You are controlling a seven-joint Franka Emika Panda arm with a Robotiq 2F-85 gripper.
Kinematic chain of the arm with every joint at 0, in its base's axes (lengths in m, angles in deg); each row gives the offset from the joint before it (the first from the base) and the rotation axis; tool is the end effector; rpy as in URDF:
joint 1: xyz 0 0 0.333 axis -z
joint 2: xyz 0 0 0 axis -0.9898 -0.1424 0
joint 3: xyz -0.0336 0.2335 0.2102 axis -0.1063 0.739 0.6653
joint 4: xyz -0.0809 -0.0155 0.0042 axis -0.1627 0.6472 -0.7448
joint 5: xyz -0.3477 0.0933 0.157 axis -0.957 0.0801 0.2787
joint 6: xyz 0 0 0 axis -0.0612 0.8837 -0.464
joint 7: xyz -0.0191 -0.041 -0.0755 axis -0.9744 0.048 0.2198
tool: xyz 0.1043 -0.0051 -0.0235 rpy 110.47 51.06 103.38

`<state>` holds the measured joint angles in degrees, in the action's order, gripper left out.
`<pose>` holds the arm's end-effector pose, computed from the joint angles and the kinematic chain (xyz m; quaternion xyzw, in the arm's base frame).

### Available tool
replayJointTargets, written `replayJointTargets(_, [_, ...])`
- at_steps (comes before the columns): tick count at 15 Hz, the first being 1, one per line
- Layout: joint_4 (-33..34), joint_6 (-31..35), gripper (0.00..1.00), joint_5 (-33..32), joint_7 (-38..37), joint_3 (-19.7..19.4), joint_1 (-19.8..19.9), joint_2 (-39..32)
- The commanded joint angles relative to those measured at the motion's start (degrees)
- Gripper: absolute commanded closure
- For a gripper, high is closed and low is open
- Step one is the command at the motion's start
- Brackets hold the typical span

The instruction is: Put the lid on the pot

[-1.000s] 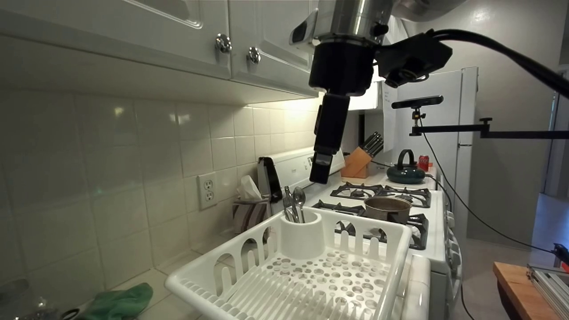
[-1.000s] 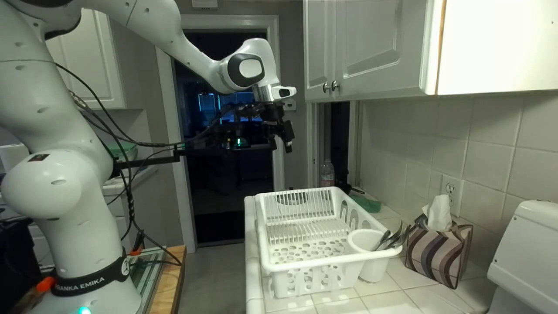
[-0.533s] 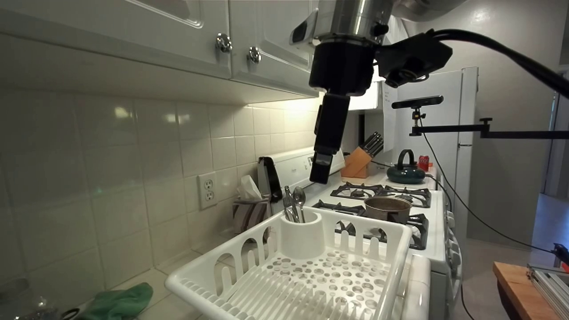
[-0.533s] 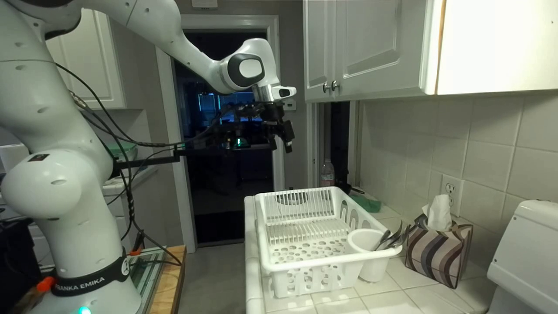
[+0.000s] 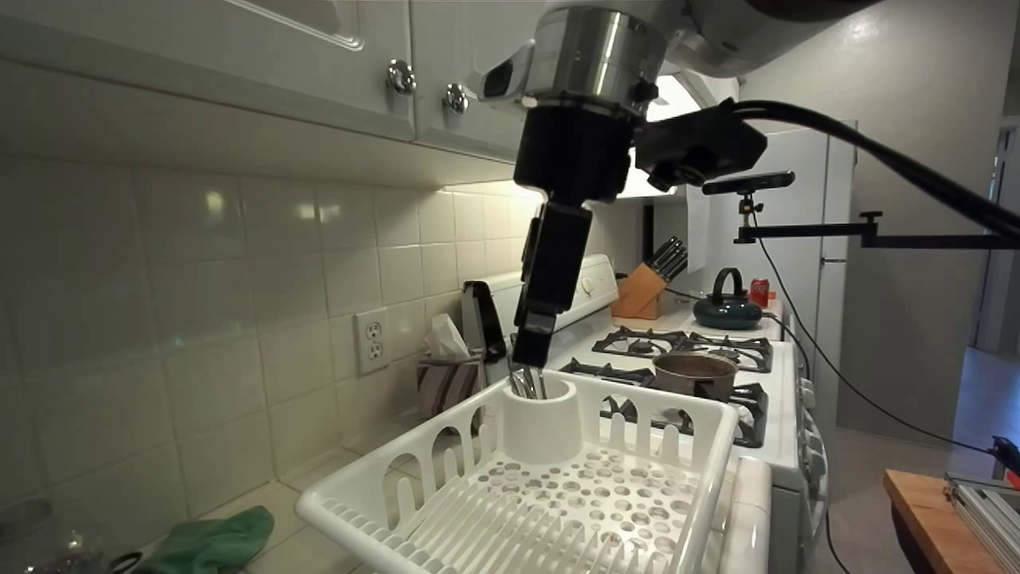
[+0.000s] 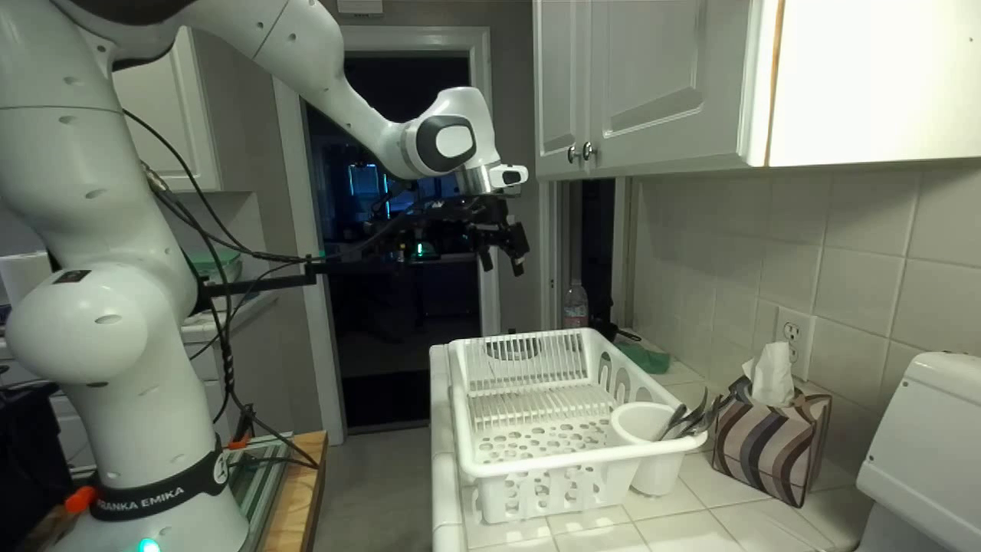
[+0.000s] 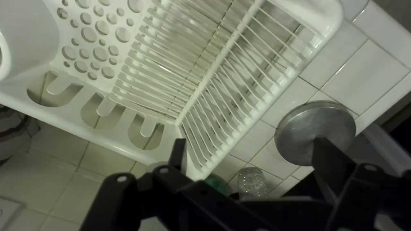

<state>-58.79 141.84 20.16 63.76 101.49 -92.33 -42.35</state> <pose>0.4764 0.2340 0.4365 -0.9666 -0.2187 -0.1334 0.0064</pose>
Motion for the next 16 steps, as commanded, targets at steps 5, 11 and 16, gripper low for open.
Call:
replayJointTargets(5, [8.9, 2.8, 0.0, -1.5, 6.8, -0.3, -2.1, -11.7])
replayJointTargets(11, [15.2, 1.4, 0.0, -2.4, 8.8, 0.2, -4.2, -16.8])
replayJointTargets(16, [18.7, -1.6, 0.0, -3.2, 9.6, 0.2, -5.7, -19.9])
